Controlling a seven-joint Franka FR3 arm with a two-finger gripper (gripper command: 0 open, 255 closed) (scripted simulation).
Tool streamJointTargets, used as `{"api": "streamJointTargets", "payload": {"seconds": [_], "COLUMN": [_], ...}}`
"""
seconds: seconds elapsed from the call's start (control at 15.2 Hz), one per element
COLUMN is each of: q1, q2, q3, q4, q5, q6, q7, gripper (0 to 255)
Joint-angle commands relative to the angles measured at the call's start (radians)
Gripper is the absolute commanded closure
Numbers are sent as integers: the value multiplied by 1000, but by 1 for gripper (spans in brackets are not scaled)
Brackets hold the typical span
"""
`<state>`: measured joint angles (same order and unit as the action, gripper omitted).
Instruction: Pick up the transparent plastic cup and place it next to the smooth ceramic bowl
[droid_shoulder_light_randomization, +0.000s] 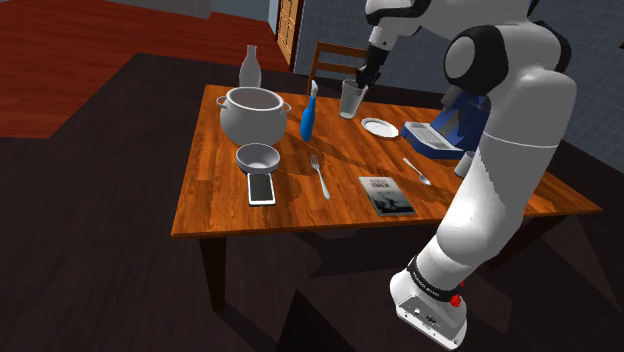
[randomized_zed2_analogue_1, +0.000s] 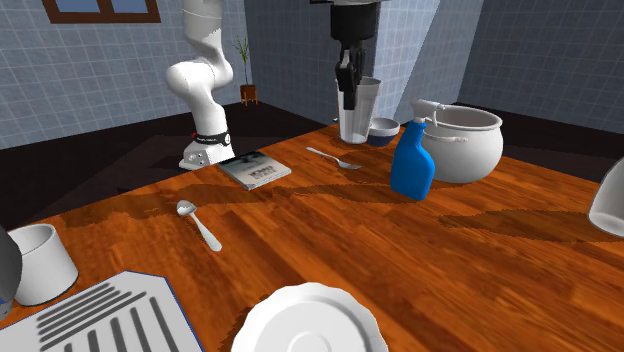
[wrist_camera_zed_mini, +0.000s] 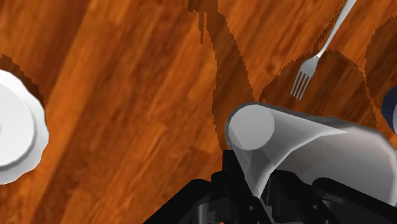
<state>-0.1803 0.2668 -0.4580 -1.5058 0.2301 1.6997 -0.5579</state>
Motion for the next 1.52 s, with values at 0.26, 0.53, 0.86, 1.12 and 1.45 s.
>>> {"api": "streamJointTargets", "payload": {"seconds": [0.26,0.53,0.86,1.12,1.45], "q1": [108,164,223,265,315], "q2": [-166,-259,-350,-404,-447], "q3": [42,85,150,206,280], "q4": [-182,-275,-360,-407,-439], "q5": [-71,-107,-134,-144,-144], "q6": [51,72,86,92,94], "q7": [145,248,377,478,603], "gripper": [255,255,255,255,255]}}
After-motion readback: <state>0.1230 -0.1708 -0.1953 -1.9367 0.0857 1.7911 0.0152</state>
